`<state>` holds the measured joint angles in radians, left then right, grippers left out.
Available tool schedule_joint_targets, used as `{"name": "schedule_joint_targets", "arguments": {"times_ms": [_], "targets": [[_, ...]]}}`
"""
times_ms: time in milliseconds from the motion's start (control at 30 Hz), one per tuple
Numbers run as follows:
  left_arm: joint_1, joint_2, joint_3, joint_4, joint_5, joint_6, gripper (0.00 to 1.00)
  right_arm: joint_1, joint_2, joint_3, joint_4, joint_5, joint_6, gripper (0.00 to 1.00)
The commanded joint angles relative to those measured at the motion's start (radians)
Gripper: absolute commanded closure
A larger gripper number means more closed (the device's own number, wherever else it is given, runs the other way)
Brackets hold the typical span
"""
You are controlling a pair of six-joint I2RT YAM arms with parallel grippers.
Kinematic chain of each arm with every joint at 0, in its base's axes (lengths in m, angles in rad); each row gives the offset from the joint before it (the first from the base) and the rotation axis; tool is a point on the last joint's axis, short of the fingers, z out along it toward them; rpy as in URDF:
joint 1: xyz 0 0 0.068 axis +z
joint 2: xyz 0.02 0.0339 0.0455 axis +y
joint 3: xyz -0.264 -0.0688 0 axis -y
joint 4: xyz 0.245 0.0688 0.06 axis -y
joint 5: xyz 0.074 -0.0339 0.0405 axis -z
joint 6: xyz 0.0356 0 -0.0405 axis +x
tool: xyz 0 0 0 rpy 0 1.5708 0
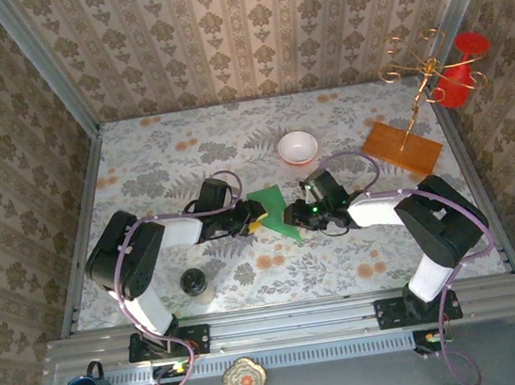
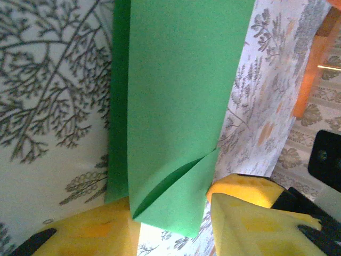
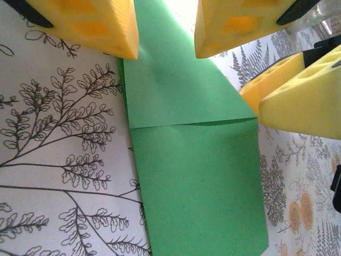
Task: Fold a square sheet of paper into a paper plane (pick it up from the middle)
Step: Fourth fold the wing at the center of the table.
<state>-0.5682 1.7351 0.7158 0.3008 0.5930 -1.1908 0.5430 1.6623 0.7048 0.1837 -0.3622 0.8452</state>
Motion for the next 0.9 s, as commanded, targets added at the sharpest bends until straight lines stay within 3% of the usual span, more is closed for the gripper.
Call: {"name": "schedule_joint_targets", "arguments": {"times_ms": [0,333,867], "targets": [[0.01,0.027,0.016,0.078,0.043,-0.028,0.62,-0.006,0.011,-0.018,0.003,0.02,0.011,0.65],[0.04,0.092,0.019,0.166,0.149,0.004,0.69,-0.011,0.013,-0.018,-0.01,0.022,-0.005,0.68],[0.065,0.078,0.019,0.14,0.139,0.04,0.91,-0.013,-0.081,-0.007,-0.098,0.086,-0.097,0.64]]}}
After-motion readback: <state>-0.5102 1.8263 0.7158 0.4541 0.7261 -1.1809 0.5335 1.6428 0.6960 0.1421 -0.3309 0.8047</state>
